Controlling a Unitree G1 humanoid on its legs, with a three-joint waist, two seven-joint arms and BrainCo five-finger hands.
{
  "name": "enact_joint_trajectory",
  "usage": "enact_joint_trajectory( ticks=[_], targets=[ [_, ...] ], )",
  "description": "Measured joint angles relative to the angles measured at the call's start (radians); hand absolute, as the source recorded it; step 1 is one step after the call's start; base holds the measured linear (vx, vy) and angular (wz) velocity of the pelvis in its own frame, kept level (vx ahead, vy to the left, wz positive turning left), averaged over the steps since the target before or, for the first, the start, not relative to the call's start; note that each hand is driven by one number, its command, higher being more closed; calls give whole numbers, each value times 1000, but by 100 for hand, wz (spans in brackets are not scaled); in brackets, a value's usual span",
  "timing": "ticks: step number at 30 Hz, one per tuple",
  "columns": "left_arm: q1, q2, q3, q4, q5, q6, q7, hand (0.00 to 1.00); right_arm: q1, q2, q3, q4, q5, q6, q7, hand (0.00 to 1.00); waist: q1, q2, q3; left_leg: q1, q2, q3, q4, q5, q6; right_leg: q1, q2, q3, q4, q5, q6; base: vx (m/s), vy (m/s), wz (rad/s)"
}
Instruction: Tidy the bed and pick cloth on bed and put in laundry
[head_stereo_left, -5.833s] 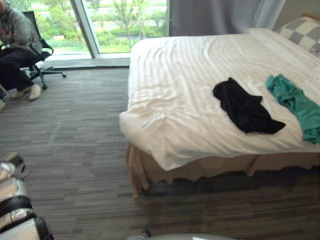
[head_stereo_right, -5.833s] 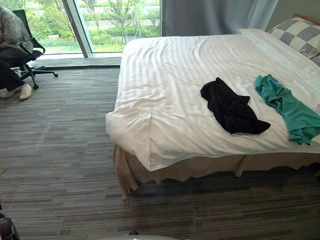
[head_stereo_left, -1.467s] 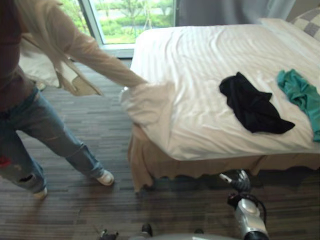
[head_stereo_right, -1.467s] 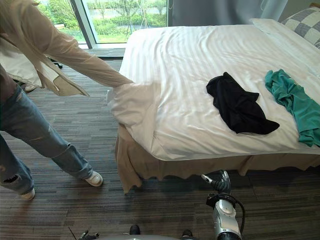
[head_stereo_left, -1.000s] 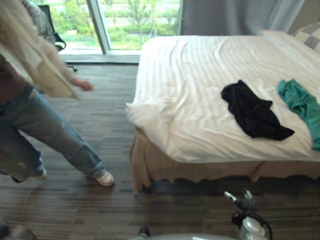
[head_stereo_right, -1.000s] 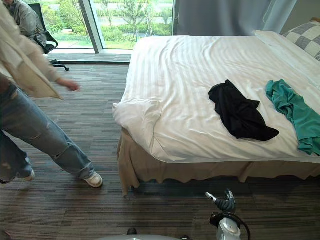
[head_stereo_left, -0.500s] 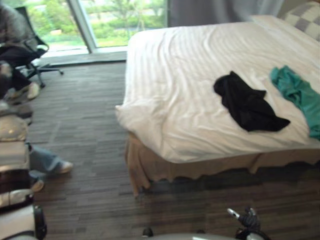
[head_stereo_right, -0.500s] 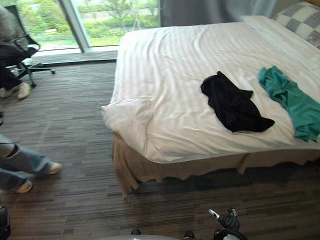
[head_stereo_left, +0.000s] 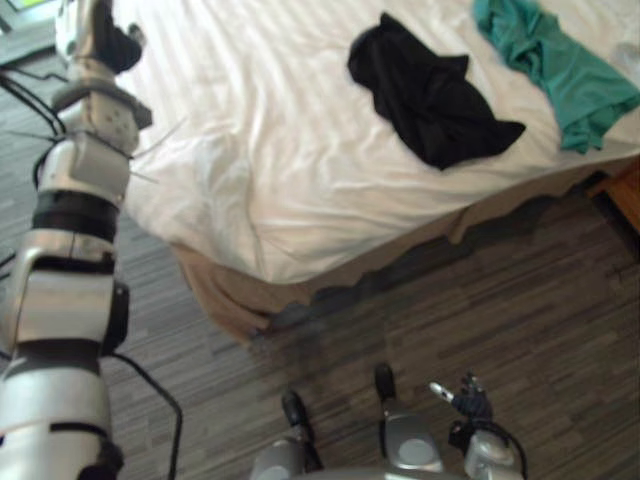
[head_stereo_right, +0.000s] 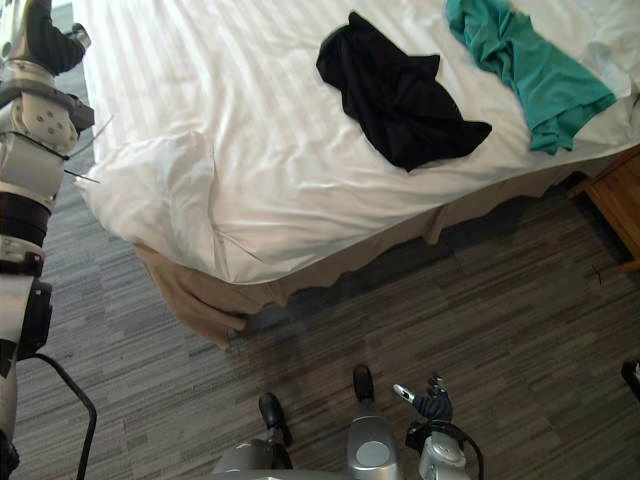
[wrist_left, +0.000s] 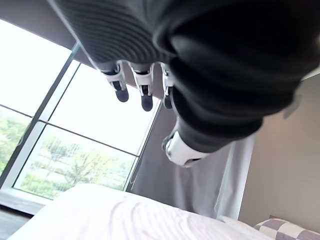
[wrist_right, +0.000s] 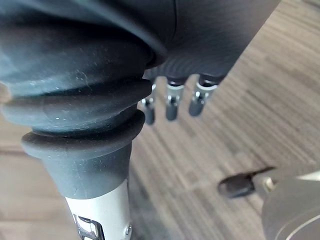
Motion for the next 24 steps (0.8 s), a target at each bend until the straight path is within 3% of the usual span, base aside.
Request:
enact_joint_trajectory(
  ticks=[13,24],
  targets=[
    [-33,7,5,100,-1,12,-99,0,-63,20,25,39,39,-12,0,0,4,-3,105,-75,0,-10,0,17,2,-63,-2,-10,1,5,-6,0,0,4],
    [21,6,3,130,-1,12,-154,0,-115,24,27,54,38,-13,-2,0,2,-2,156,-122,0,-3,0,20,2,-118,-2,-2,2,13,-5,0,2,-3]
  ],
)
